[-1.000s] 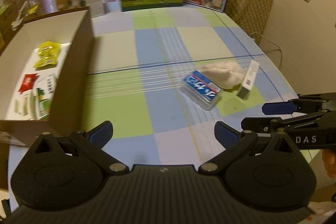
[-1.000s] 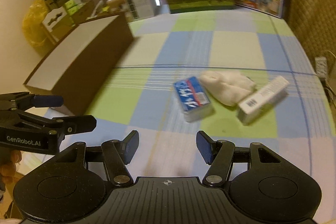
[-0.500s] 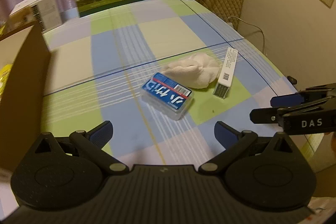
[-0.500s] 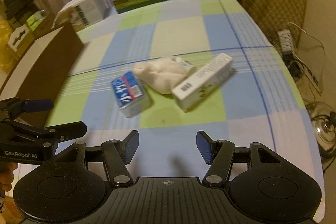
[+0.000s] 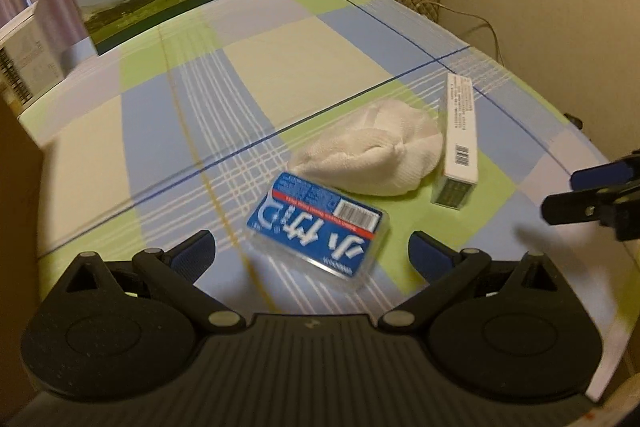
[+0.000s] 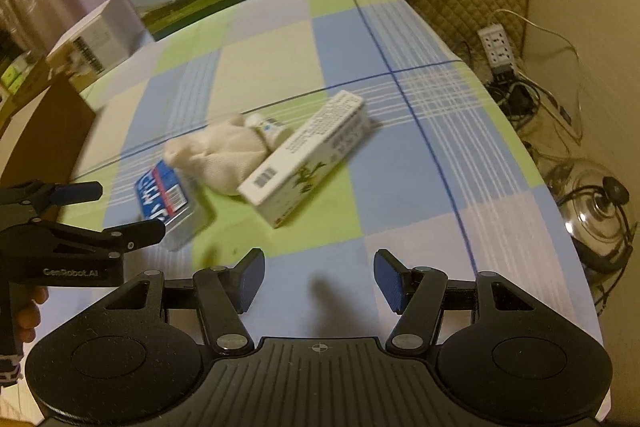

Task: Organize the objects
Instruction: 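Move the left tool to the blue toothpick box while the right tool reaches the white box, then grasp the blue toothpick box with the left tool while the right tool grasps the white box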

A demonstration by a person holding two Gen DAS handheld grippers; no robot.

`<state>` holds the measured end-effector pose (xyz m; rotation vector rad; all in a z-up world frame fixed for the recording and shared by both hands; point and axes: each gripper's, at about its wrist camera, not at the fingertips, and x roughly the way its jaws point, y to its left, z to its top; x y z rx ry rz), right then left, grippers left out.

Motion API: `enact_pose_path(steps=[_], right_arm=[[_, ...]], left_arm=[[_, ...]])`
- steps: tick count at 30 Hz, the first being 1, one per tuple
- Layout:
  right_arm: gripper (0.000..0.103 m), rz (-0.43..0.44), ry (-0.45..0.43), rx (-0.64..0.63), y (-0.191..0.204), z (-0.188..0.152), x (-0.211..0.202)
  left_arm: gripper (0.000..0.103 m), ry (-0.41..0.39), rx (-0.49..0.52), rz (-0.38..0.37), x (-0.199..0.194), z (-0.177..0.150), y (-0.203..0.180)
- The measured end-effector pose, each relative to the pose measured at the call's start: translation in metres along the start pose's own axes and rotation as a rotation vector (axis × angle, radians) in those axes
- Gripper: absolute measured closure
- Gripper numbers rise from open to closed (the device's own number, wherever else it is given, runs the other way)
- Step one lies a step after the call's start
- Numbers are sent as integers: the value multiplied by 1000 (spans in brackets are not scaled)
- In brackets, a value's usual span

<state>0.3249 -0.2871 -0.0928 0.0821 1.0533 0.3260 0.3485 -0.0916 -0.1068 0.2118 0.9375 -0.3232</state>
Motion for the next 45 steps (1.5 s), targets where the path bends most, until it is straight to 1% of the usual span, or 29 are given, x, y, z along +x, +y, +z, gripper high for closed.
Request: enact_pose_path(steps=[5,11,12,13,15,18,22,28,34,35,36,38,41,45], right_arm=[[45,-18,-1,41,-5,7,7],[45,-23,-12,64,-6,17,14],[45,-22,-14,67,-6,19,15],[45,-19,-18,68,-5,21,16],[45,-14,-25,68,-3,25,19],[45,-6,-34,62,2,32,24],[45,6,-48,42,11,42,35],[45,-31,-54,21,21,58,59],[46,-77,-17,4,24,68,83],[49,-81,-9,-7,24,68,86],[53,-78,-3,-19,24,68,88],[56,-75,4,-42,23,66,88],[62,-95,19,-99,23,65,88],[75,-144,53,-158,21,61,87]], left_arm=[[1,-7,48,-22,22,6,2],[2,-26,75,-65,33,9,5],[5,-28,75,-72,34,9,5],[11,-30,76,-83,35,8,6],[12,-36,76,-102,34,7,8],[12,-42,71,-95,33,5,13],[12,-37,30,-66,31,2,25],[12,-18,-45,2,24,-6,47],[12,0,-108,46,17,-15,62],[12,3,-115,51,16,-17,63],[12,6,-120,55,16,-17,64],[12,11,-132,62,14,-19,66],[12,16,-143,71,11,-23,66],[12,31,-155,82,6,-27,64]])
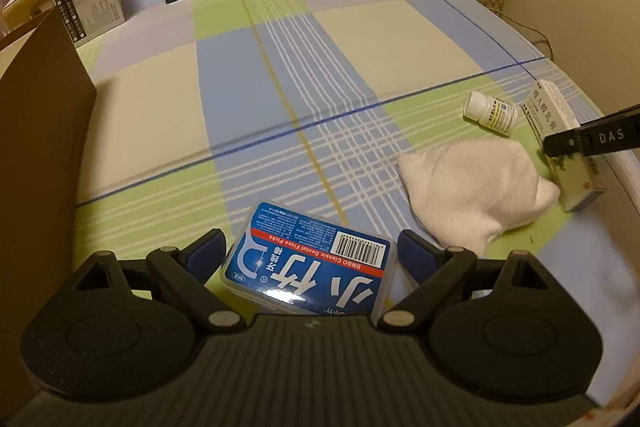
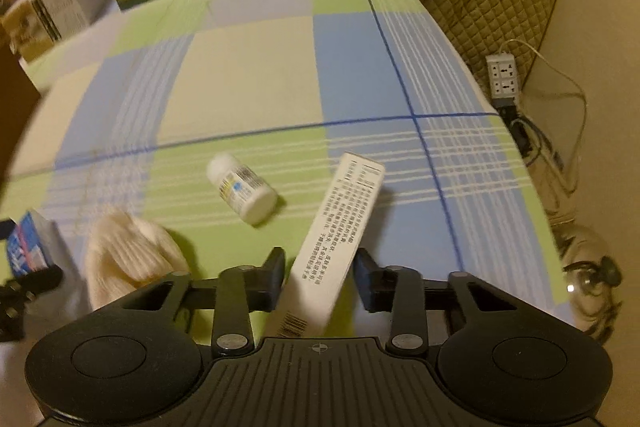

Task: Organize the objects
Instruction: 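Grasp the blue toothpick box with the left tool while the right tool grasps the white box, then carry the blue box and white box with both tools over the shoebox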

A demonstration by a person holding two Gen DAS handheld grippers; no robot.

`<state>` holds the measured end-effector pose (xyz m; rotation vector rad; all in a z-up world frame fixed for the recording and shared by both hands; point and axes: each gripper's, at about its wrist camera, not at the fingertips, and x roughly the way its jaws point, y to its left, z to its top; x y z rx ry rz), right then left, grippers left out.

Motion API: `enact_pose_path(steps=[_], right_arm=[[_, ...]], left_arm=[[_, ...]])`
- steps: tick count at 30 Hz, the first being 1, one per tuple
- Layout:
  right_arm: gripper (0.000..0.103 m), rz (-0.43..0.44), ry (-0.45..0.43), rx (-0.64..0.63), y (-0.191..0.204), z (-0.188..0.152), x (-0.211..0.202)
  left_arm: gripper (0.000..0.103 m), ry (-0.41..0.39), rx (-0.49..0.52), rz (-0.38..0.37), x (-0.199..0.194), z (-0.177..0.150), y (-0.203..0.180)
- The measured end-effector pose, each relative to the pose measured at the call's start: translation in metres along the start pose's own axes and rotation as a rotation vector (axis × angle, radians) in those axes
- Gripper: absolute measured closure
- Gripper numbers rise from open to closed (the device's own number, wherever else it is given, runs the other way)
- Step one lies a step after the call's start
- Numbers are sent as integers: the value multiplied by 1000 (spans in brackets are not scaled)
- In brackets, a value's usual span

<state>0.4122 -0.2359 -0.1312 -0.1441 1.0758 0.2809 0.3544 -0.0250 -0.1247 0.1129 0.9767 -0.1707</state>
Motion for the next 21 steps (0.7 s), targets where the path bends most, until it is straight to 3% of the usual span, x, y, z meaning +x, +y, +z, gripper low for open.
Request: enact_pose_path(steps=[13,21], right_arm=[[80,12,-7,-41,-7,-17,-6],[81,46,-52,-37,-10,-32,-39]], left_arm=[[13,14,-9,6,-14,-14,-9],[13,-20,-19,-4,-34,-20,-13]])
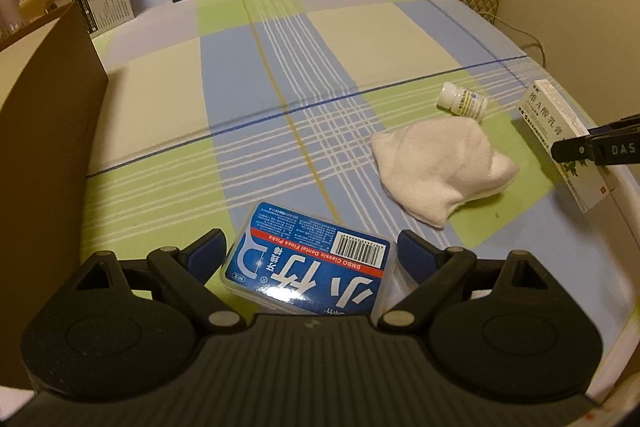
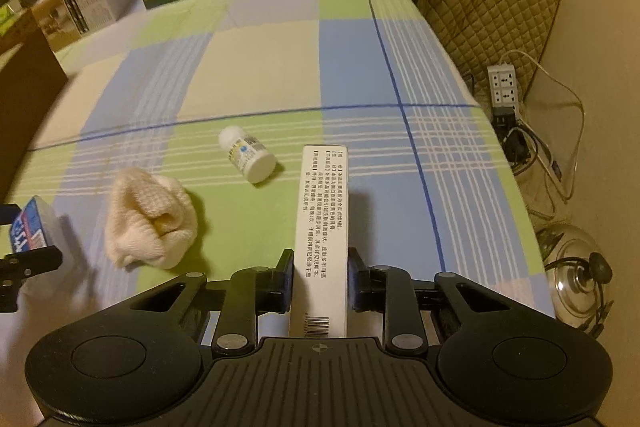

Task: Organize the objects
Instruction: 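Carry the blue box and white box with both tools over the shoebox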

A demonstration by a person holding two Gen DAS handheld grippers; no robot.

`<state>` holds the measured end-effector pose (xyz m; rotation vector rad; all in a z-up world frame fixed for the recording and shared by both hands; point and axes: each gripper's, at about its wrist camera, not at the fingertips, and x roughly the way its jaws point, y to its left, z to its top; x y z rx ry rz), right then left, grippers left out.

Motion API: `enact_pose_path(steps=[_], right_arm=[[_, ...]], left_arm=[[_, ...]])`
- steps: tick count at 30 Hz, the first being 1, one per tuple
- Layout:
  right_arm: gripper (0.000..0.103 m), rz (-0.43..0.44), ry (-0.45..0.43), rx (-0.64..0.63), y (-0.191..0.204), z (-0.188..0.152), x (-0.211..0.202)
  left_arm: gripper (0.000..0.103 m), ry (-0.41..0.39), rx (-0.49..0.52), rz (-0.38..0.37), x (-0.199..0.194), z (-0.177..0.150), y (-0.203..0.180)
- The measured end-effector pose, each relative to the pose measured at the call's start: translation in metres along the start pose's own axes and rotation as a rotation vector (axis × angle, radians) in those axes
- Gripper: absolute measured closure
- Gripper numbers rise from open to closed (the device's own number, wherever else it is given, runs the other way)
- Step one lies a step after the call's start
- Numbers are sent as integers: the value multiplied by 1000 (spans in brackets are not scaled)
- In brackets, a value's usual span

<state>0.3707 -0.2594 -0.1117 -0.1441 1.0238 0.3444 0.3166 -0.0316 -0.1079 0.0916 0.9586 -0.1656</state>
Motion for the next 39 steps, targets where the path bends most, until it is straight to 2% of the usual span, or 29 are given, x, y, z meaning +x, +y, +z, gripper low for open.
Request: enact_pose_path(steps=[10,17,22,30,39], right_arm=[[81,89,-93,-5,20,-5,-57],[81,210,-115,-40,60,-8,-84],[81,293,-122,-98,101,-5,-93],[81,437,-119,-176,172,4,-96],[81,573,-115,-256,260,24,-90]], left_arm=[[13,-100,-13,-26,-51,3,-5],[13,-197,-42,-27,-101,2,9],[13,-242,-86,2,-133,-6,33],[13,-280,-164,89,-174,-25,87],[13,-303,-253,196,-200,-39,159]])
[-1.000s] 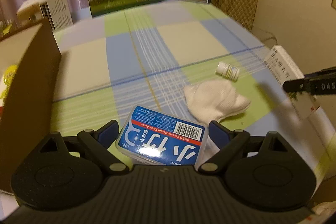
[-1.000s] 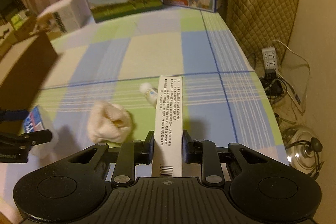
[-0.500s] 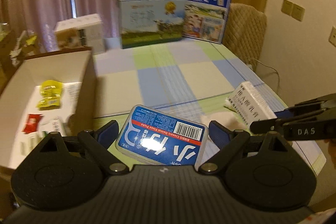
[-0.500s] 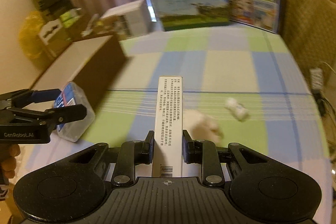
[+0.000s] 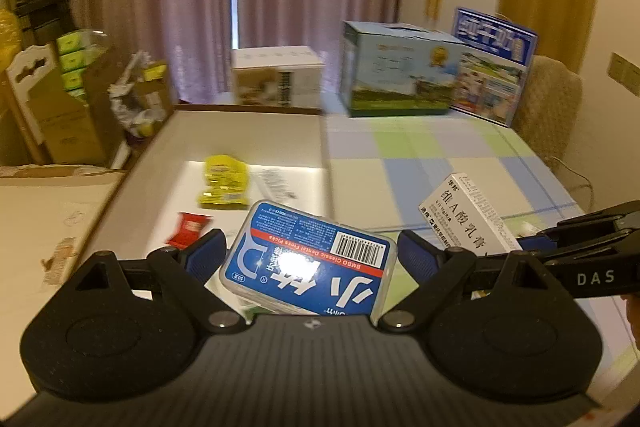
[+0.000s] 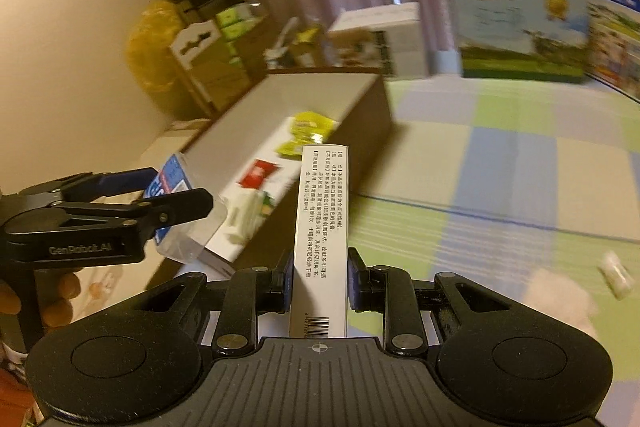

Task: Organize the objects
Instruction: 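Carry the blue box and white box with both tools over the shoebox, then lower both held boxes into the shoebox and open both tools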

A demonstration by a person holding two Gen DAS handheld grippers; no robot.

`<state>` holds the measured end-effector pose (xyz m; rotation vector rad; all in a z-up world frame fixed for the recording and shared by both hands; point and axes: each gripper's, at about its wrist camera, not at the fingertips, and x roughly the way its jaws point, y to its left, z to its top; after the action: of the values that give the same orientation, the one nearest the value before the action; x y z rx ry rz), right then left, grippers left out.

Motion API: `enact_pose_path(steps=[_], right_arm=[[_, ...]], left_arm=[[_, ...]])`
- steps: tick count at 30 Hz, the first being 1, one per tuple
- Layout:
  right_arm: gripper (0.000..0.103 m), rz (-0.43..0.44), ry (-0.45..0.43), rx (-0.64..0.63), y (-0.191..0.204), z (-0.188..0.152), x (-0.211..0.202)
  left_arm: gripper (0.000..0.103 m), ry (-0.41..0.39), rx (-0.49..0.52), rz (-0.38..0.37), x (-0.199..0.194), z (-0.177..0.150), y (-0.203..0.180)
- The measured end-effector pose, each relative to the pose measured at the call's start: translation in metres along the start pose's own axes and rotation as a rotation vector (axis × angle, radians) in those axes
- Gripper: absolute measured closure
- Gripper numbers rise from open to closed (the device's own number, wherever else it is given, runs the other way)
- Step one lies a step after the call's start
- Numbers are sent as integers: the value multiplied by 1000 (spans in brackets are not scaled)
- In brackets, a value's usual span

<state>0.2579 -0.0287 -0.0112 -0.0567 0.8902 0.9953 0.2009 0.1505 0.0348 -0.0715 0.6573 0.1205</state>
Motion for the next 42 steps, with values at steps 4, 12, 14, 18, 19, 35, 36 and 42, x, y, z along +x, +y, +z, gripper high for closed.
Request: enact_pose_path(steps=[4,12,14,18,19,35,36,42], right_arm=[[81,29,0,-30,20,17,22],[81,41,3,-60,47,46,66],[81,36,4,-65,51,53,76],[81,19,12,-65,56,70,100],[81,12,14,-68,57,74,107],[80,-138,98,-54,38,119,205],[80,-143,102,-54,36,121,210],[80,-165,119,-49,27,127,227]], left_arm=[[13,-3,-16,37,3,5,27],[13,7,-13,91,26,22,70],[13,14,-8,99,34,27,79],[13,24,11,102,54,37,94],[13,28,16,101,60,40,97],[12,121,160,17,164,66,122],[12,128,170,10,170,66,123],[12,162,195,2,195,65,129]])
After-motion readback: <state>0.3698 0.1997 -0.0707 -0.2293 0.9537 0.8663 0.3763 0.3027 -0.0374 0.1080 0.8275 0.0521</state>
